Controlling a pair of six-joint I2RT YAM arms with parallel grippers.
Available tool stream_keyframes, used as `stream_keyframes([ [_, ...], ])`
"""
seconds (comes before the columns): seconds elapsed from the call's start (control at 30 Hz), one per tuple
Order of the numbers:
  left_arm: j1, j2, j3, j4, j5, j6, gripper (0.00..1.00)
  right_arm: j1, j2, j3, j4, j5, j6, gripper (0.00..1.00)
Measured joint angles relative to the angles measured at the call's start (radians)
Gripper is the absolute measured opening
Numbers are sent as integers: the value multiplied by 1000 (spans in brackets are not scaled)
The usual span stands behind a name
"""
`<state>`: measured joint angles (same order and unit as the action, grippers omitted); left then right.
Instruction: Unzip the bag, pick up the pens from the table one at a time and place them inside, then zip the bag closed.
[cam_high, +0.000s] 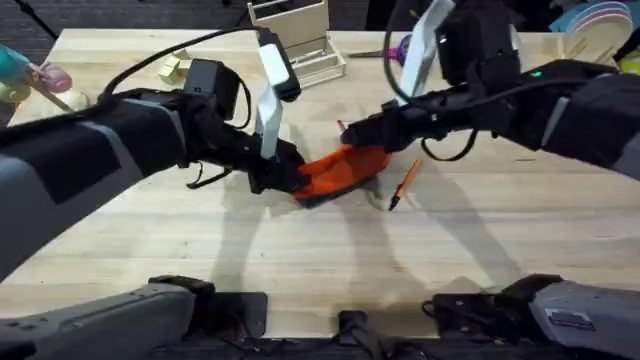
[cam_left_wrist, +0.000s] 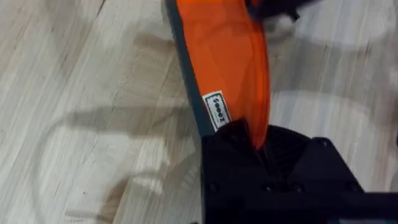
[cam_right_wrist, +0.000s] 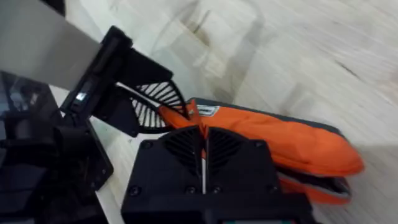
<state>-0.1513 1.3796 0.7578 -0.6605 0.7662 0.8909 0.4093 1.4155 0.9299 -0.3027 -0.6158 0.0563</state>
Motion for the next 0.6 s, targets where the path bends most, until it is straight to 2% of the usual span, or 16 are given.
stream_keyframes([
  [0.33,0,0,0,-1,0,0,43,130,0,3,11,49,0,30],
  [0.6,0,0,0,-2,1,0,43,189,0,3,57,70,7,30],
])
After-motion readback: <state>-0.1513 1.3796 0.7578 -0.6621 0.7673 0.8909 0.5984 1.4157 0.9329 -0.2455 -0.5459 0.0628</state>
